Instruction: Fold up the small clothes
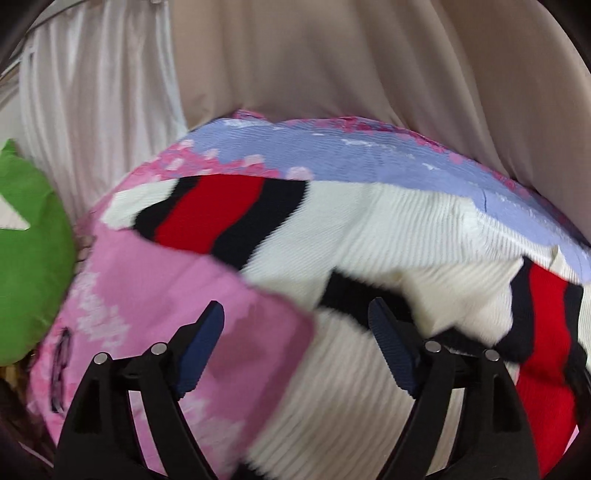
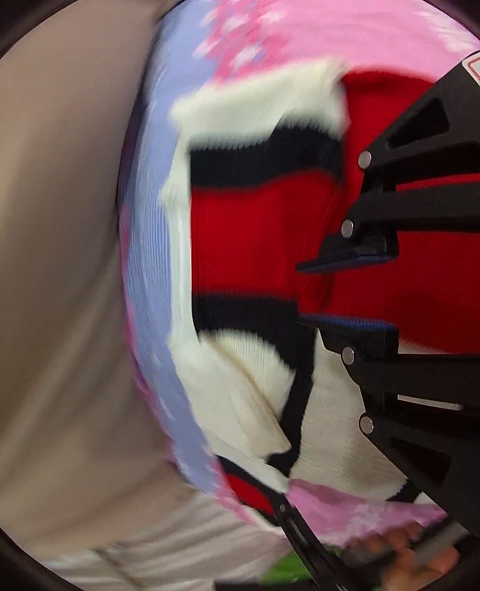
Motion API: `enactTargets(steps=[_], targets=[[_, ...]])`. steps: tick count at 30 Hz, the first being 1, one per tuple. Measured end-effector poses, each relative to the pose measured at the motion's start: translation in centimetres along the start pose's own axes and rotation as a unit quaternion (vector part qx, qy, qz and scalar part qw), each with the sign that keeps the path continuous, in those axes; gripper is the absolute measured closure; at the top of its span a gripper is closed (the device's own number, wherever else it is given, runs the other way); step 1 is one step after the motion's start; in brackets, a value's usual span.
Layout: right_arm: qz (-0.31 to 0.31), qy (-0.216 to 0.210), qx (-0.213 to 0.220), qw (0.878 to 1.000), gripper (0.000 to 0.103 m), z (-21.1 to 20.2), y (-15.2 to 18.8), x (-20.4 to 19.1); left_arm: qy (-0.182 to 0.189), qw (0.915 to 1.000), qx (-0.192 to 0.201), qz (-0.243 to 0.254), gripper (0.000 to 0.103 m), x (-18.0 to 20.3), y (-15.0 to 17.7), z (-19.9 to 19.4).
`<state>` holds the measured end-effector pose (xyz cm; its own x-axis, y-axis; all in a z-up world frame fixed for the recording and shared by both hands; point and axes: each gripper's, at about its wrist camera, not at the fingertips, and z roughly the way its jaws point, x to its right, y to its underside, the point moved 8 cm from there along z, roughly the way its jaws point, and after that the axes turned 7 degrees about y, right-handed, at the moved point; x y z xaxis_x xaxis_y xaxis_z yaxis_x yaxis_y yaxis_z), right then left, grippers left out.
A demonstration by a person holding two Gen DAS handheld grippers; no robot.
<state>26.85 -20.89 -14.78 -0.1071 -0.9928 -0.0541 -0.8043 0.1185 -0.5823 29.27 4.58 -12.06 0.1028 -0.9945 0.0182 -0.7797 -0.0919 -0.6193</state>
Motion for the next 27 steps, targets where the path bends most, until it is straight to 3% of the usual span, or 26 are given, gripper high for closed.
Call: enactTargets(steps=[2,4,5,7,10,13,15,17,20,22,24,27], targets=[[-0.043,0.000,-0.026,0.999,0.084,4.8,-2.4,-4.3,-0.004,1.0000,-0.005,-0.004,0.023,-1.9,0.7,-0.5],[-0.066,-0.024,-0.017,0.997,0.084,7.0,-4.0,-8.9,-0.006,0.9998,-0.014,-0.009,0.021,-3.4,1.7,-0.9],[-0.085,-0.039,-0.009,0.996,0.086,7.0,-4.6,-11.3,-0.010,0.9997,-0.019,-0.010,0.020,-4.0,2.3,-0.7],[-0.098,-0.107,0.036,0.989,0.087,4.1,-5.3,-15.6,-0.010,0.9995,-0.027,-0.010,0.020,-5.3,3.2,-0.5],[-0.105,-0.124,0.045,0.986,0.076,1.9,-4.0,-18.9,0.002,0.9987,-0.042,-0.028,0.020,-6.8,4.4,-0.6],[-0.162,-0.122,0.026,0.979,0.076,1.7,-2.4,-22.8,0.004,0.9978,-0.046,-0.047,0.019,-8.4,5.6,-1.4],[-0.233,-0.114,0.040,0.965,0.071,2.0,-2.6,-27.1,-0.009,0.9968,-0.048,-0.063,0.017,-10.3,6.3,-2.2],[-0.293,-0.121,0.055,0.947,0.055,1.3,-1.6,-31.1,-0.027,0.9946,-0.049,-0.087,0.016,-12.7,6.9,-3.0],[-0.388,-0.123,0.073,0.910,0.051,2.0,1.2,-36.2,-0.053,0.9893,-0.049,-0.127,0.016,-16.9,7.6,-4.0],[-0.414,-0.111,0.081,0.900,0.051,3.1,2.4,-38.0,-0.083,0.9874,-0.050,-0.125,0.016,-19.5,8.0,-4.1],[-0.416,-0.072,0.101,0.901,0.051,3.5,2.7,-37.9,-0.084,0.9865,-0.056,-0.129,0.016,-21.6,8.5,-3.6],[-0.328,-0.069,0.078,0.939,0.051,3.9,1.6,-34.5,-0.076,0.9850,-0.053,-0.146,0.016,-23.7,8.1,-3.2]])
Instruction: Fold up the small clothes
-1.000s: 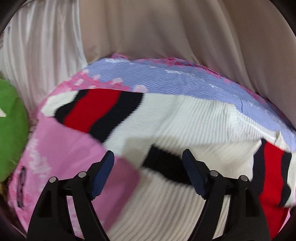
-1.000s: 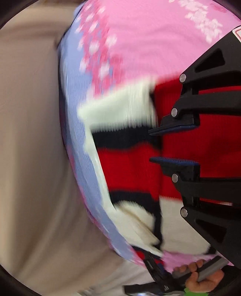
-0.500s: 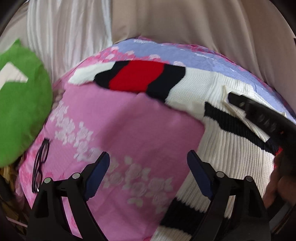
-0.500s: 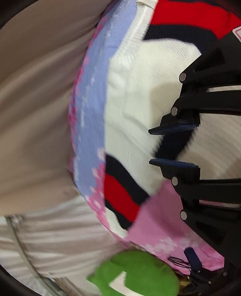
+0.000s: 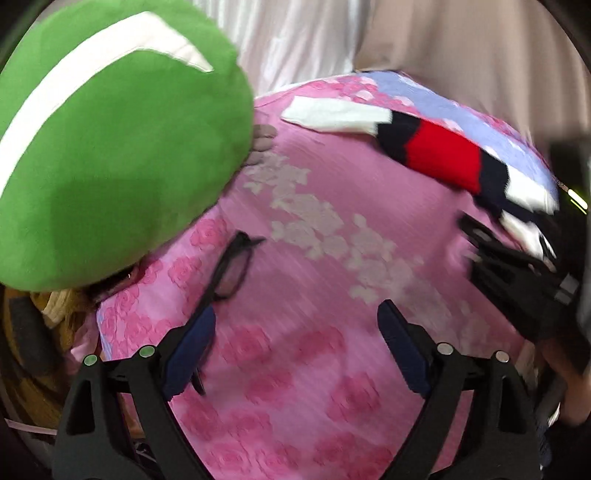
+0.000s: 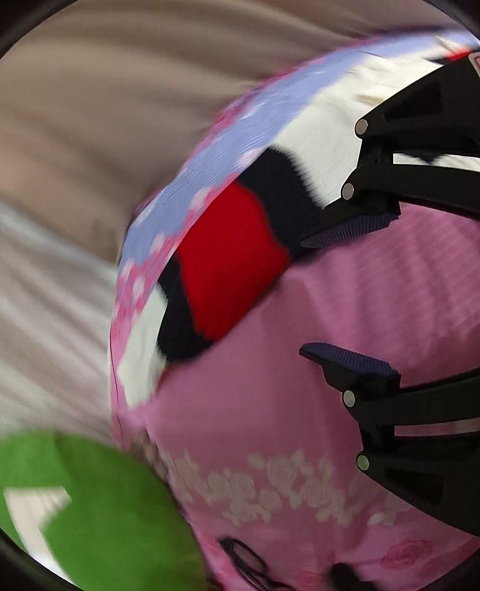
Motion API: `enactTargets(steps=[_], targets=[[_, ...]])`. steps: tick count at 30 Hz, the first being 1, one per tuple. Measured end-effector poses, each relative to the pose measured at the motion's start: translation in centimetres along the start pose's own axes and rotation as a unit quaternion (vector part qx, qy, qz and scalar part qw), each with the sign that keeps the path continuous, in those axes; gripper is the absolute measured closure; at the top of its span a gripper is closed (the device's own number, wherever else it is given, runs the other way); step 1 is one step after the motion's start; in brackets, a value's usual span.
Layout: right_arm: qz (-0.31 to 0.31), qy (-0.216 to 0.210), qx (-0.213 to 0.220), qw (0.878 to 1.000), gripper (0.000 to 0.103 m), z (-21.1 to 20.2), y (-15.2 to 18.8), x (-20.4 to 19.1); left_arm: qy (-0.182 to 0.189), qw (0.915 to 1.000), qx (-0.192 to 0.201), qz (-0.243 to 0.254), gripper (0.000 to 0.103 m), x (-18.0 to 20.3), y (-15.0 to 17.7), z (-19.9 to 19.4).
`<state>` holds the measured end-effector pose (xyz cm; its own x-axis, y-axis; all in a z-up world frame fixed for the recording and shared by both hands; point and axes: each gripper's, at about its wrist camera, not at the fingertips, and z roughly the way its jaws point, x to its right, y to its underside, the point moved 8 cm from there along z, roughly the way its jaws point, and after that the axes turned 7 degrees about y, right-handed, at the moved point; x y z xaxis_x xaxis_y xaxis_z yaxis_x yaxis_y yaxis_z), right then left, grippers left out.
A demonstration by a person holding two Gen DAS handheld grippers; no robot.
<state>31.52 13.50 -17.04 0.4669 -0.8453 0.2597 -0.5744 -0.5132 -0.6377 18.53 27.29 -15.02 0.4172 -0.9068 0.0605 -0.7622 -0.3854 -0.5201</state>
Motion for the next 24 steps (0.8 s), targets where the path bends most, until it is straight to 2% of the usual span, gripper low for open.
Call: enactTargets(steps=[2,4,7,10,12,13,14,15,16,17,20,22,24], targets=[[0.090,-0.006,-0.015,0.996,0.051,-0.8,1.5,3.5,0.026,0.9996,0.006,-0.009,0.016,0.4,-2.1,0.8],[0.163,-0.012,-0.032,0.986,0.050,-1.7,3.4,6.2,0.064,0.9975,0.019,-0.024,0.016,1.8,-5.4,2.0],[0.202,0.003,-0.050,0.978,0.049,-3.3,5.9,8.1,0.073,0.9959,0.042,-0.033,0.016,4.1,-10.3,5.0],[0.230,0.012,-0.055,0.972,0.044,-5.4,7.9,9.3,0.062,0.9968,0.020,-0.046,0.016,6.1,-13.2,9.9],[0.251,0.020,-0.057,0.966,0.042,-6.7,9.3,10.0,0.061,0.9965,-0.004,-0.057,0.030,6.9,-13.9,12.7],[0.259,0.019,-0.060,0.964,0.042,-7.2,10.0,10.2,0.043,0.9975,0.007,-0.057,0.030,7.1,-14.3,13.4],[0.268,0.022,-0.063,0.961,0.042,-7.6,10.7,10.4,0.039,0.9977,0.025,-0.049,0.049,7.6,-14.8,13.3],[0.275,0.023,-0.065,0.959,0.042,-7.8,11.1,10.5,0.057,0.9973,0.027,-0.037,0.077,8.5,-14.9,13.4],[0.285,0.020,-0.066,0.956,0.042,-8.2,11.8,10.7,0.079,0.9963,0.024,-0.026,0.087,9.7,-15.0,13.3],[0.291,0.023,-0.066,0.954,0.042,-8.7,12.3,11.1,0.085,0.9958,0.025,-0.022,0.095,10.2,-15.2,12.9],[0.308,0.041,-0.061,0.948,0.042,-10.5,14.2,12.8,0.111,0.9914,0.070,0.000,0.096,12.5,-15.7,8.4],[0.326,0.051,-0.060,0.942,0.042,-11.7,15.4,14.1,0.136,0.9847,0.103,0.034,0.097,15.3,-15.7,4.1],[0.342,0.061,-0.058,0.936,0.042,-13.3,16.8,15.7,0.175,0.9745,0.127,0.061,0.097,18.4,-14.8,-0.6]])
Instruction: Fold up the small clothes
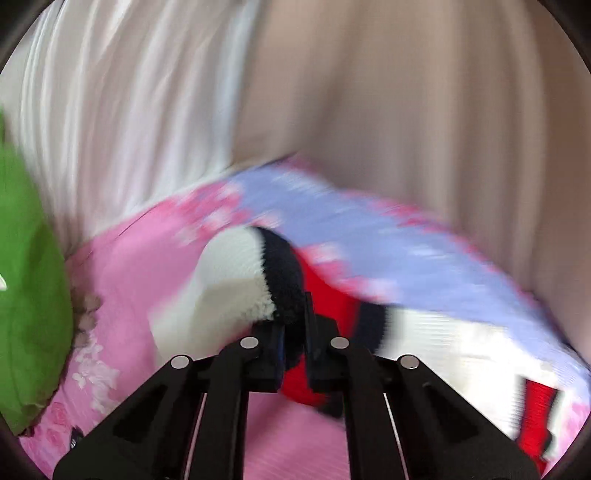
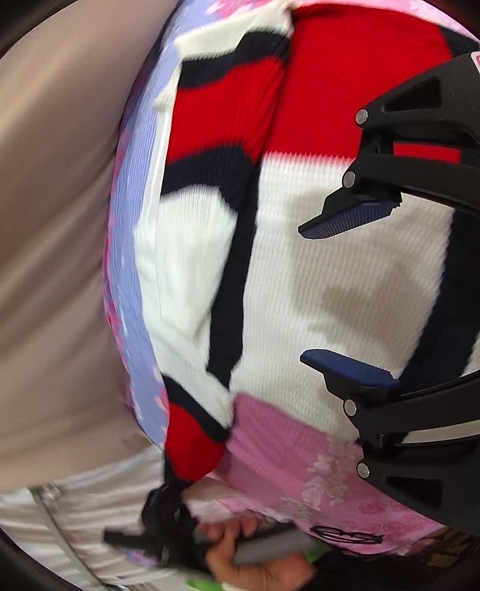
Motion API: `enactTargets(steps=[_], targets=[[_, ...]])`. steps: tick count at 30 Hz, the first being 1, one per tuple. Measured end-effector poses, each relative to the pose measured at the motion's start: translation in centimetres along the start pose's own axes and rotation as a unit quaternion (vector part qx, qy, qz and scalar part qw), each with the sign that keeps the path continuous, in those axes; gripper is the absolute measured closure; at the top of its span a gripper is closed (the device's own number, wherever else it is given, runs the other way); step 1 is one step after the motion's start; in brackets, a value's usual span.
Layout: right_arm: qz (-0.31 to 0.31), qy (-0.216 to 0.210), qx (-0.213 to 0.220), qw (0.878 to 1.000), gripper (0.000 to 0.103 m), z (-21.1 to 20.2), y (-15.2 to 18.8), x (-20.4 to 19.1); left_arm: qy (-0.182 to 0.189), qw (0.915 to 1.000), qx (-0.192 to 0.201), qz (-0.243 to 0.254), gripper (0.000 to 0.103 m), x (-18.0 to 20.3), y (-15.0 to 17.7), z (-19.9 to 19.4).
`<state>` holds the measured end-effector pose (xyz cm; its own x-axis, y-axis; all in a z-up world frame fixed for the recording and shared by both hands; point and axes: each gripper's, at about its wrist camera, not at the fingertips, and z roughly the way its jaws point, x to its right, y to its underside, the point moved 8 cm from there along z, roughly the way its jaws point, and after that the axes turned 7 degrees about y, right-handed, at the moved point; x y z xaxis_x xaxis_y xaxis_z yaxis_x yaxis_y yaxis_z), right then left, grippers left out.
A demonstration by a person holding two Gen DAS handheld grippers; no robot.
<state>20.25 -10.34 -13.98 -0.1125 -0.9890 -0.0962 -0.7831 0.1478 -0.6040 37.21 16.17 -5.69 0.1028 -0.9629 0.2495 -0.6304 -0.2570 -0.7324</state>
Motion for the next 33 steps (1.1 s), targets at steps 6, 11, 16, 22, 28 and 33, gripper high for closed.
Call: enactTargets(steps=[6,11,16,22,28,33], targets=[[0.037,0.046,0.014,0.998,0.040,-4.0,0.8,8.5,0.163,0.9803,-0.014,0.111,0.095,20.3,4.9,-6.3],[0.057,0.084,0.004,0.995,0.039,-5.7,3.3,15.2,0.168,0.9658,-0.122,0.156,0.071,27.7,16.3,-4.7],[0.038,0.043,-0.003,0.998,0.039,-5.6,2.5,15.8,0.098,0.9768,-0.124,0.145,0.051,22.7,19.4,-5.9],[-0.120,0.014,0.031,0.992,0.039,-2.3,-0.6,7.3,-0.001,0.9857,-0.141,0.092,0.048,13.1,19.3,-6.7],[-0.293,0.019,0.022,0.956,0.042,4.2,0.1,-0.8,-0.046,0.9863,-0.144,0.067,0.046,7.4,19.2,-7.3],[-0.264,-0.007,0.009,0.965,0.091,6.7,-0.9,-1.0,-0.053,0.9860,-0.141,0.071,0.041,5.9,19.0,-7.3]])
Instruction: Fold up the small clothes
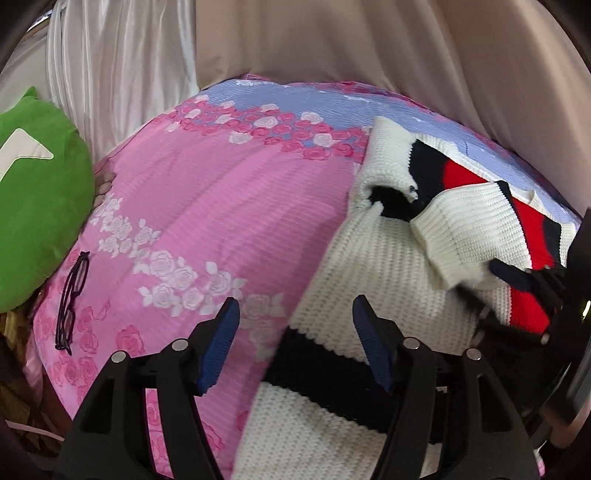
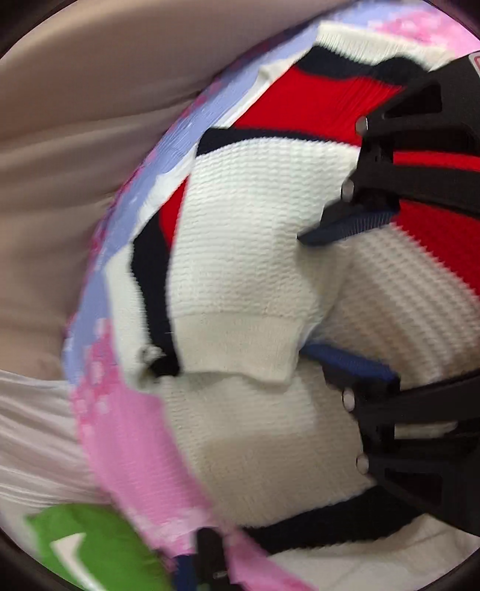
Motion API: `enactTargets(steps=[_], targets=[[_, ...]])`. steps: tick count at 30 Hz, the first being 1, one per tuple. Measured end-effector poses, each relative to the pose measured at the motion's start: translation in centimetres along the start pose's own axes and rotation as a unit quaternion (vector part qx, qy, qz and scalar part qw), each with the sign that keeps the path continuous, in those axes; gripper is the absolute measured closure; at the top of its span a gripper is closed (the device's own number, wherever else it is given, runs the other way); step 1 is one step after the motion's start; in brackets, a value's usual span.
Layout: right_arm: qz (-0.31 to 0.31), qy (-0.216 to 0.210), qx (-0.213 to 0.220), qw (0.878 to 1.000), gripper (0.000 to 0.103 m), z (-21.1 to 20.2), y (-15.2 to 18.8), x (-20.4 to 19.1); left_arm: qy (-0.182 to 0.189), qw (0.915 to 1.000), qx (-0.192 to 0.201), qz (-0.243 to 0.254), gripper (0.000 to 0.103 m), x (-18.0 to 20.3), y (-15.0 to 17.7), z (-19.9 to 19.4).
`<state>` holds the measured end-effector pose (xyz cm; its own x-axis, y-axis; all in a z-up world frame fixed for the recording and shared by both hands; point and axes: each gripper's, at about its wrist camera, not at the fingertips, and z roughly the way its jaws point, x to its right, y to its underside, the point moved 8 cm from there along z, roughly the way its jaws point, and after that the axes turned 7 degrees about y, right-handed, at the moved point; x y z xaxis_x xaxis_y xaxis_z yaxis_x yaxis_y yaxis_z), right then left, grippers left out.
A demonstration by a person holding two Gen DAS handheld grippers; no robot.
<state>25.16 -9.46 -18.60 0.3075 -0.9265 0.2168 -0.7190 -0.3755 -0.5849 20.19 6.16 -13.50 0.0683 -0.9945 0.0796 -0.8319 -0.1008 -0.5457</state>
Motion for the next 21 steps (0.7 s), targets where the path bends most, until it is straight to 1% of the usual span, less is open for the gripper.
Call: enactTargets(steps=[1,2,3,5,6,7,8,9,10,11,13,15,16,18,19,20,21], targets=[[0.043,-0.006,0.014,0.999,0.096,-0.7,-0.6,1.5,0.002,1.0000,0.000,0.002,0.041,0.0,0.1,0.1],[0.091,-0.006,0.034,0.995,0.096,-1.7,-1.1,3.1,0.005,1.0000,-0.002,0.001,0.041,0.2,0.0,0.1],[0.142,-0.002,0.049,0.989,0.096,-3.0,-1.2,5.4,0.012,0.9999,-0.003,-0.001,0.041,0.3,-0.1,0.2],[0.269,0.019,0.074,0.960,0.096,-5.8,0.4,11.3,0.034,0.9994,-0.001,-0.009,0.041,0.9,-0.8,0.1],[0.331,0.034,0.077,0.940,0.096,-6.6,2.1,14.1,0.045,0.9989,-0.001,-0.011,0.041,1.4,-1.1,0.2],[0.395,0.054,0.067,0.915,0.094,-6.8,4.8,17.1,0.056,0.9984,-0.002,-0.011,0.041,2.0,-1.5,0.4],[0.422,0.068,0.042,0.903,0.087,-6.3,7.0,18.7,0.069,0.9975,-0.005,-0.015,0.041,2.7,-2.0,0.8],[0.428,0.075,-0.003,0.901,0.087,-4.9,9.2,19.6,0.080,0.9966,-0.008,-0.018,0.040,3.3,-2.3,1.1],[0.428,0.070,-0.027,0.901,0.087,-4.0,10.3,19.9,0.108,0.9937,-0.015,-0.026,0.039,4.6,-3.0,1.8],[0.433,0.059,-0.037,0.899,0.087,-3.5,10.9,20.0,0.124,0.9916,-0.020,-0.033,0.037,5.3,-3.6,2.4],[0.457,0.027,-0.022,0.889,0.085,-3.5,11.1,20.3,0.150,0.9871,-0.022,-0.053,0.036,6.7,-5.1,3.8],[0.462,0.020,-0.012,0.887,0.070,-3.8,10.9,20.5,0.153,0.9851,-0.023,-0.075,0.036,7.3,-6.3,5.6],[0.463,0.016,-0.010,0.886,0.060,-3.7,10.7,20.6,0.156,0.9825,-0.030,-0.097,0.036,7.5,-7.0,7.2],[0.466,0.015,-0.006,0.885,0.059,-3.0,10.4,20.7,0.148,0.9784,-0.049,-0.136,0.037,7.4,-7.4,9.5],[0.467,0.015,-0.007,0.884,0.059,-2.5,10.2,20.9,0.149,0.9761,-0.052,-0.149,0.037,7.3,-7.5,10.4],[0.466,0.016,-0.010,0.884,0.063,-1.9,9.9,21.0,0.143,0.9751,-0.058,-0.159,0.052,7.3,-7.6,11.2],[0.465,0.019,-0.012,0.885,0.071,-1.5,9.9,21.1,0.140,0.9748,-0.059,-0.163,0.071,7.3,-7.7,11.7]])
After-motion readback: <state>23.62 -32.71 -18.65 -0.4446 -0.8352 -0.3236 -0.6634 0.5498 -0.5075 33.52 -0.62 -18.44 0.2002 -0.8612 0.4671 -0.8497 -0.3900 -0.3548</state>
